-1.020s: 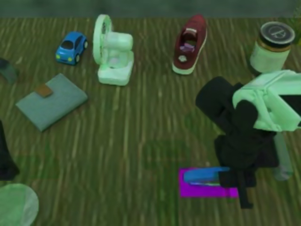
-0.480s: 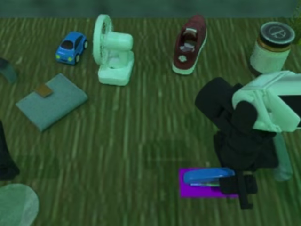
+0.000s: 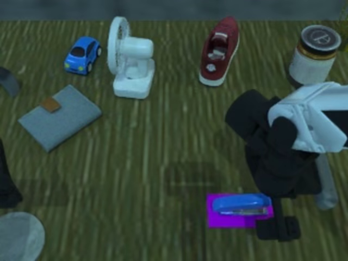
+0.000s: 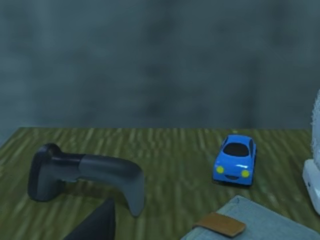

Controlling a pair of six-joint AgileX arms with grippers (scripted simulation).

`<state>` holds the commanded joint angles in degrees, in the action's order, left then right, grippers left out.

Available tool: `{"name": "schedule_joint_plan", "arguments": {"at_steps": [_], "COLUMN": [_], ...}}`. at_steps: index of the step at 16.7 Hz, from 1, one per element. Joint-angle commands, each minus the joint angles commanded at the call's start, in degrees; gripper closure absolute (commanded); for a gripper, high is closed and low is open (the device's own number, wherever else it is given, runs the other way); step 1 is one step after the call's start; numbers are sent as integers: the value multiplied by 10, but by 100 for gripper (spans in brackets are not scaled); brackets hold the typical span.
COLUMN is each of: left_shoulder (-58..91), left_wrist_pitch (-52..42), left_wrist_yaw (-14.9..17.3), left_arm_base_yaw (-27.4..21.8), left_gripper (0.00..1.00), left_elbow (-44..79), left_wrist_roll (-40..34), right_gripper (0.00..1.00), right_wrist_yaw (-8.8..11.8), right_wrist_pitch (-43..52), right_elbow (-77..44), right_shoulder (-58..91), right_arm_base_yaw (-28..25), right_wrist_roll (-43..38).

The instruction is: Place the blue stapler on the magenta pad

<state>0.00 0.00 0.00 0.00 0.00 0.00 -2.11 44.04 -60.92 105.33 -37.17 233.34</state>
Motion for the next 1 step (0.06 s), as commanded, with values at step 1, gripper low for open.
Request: {"name": "schedule_joint_plan", "arguments": {"at_steps": [1], "left_shoulder": [0], "left_wrist_pitch": [0], "left_wrist_yaw": [0], "left_arm_base_yaw": [0], "left_gripper": [0], "left_elbow": [0], "left_wrist_roll": [0], "right_gripper": [0], "right_wrist_yaw": [0], "right_wrist_pitch": [0], "right_elbow": [0], "right_shoulder": [0], "right_arm_base_yaw": [0], "right_wrist_roll": [0]}}
